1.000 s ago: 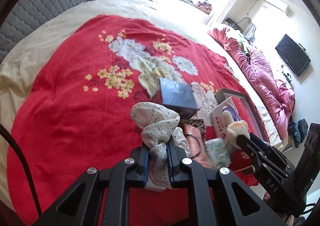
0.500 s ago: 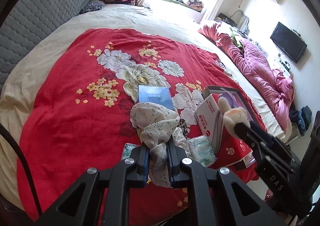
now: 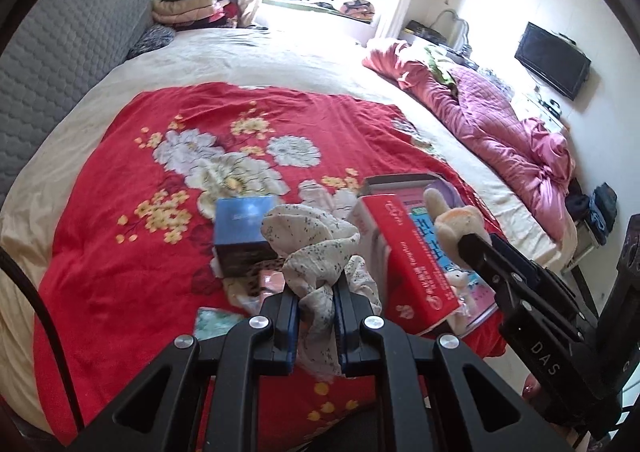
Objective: Organize soft objects
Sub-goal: 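Carry the scrunchie with left gripper while right gripper lowers the beige bear into the tray and opens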
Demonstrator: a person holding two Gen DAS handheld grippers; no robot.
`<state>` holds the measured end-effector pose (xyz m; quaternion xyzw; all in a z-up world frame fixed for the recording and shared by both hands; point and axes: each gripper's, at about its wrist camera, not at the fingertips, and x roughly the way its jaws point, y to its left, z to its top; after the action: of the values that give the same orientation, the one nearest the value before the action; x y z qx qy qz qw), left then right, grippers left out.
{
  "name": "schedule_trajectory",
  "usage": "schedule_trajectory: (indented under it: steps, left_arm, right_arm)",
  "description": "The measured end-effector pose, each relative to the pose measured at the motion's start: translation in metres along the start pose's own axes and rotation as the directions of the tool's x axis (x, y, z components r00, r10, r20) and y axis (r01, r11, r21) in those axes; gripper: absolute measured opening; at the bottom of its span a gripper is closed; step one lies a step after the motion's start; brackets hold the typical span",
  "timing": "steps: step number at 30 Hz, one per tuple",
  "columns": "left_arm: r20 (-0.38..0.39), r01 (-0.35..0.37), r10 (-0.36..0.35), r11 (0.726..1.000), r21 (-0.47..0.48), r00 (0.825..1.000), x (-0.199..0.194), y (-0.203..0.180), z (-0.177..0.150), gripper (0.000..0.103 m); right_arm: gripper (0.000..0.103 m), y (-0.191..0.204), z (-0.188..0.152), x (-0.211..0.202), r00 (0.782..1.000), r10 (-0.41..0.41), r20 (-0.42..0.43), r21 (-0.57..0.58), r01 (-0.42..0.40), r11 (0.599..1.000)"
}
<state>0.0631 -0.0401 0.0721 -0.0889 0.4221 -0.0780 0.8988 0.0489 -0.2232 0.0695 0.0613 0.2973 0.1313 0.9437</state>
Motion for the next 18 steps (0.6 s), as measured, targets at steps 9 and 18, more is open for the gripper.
schedule_trajectory:
  steps: [9,18]
  left_arm:
    - [-0.001,0.039,-0.039,0.996,0.076,0.999,0.008,-0.045,0.014,0.015]
    - [-0.061,0.096,-0.089,0.987,0.126,0.994,0.054,-0.091,0.022,0.015]
  right_arm:
    - [0.040,-0.030,0.004,-0.018,0.999,-0.036,0.040,0.057,0.034,0.998]
    - [0.018,-0.081,-0.003,0.007,0.988,-0.152,-0.007,0.096,0.151,0.984]
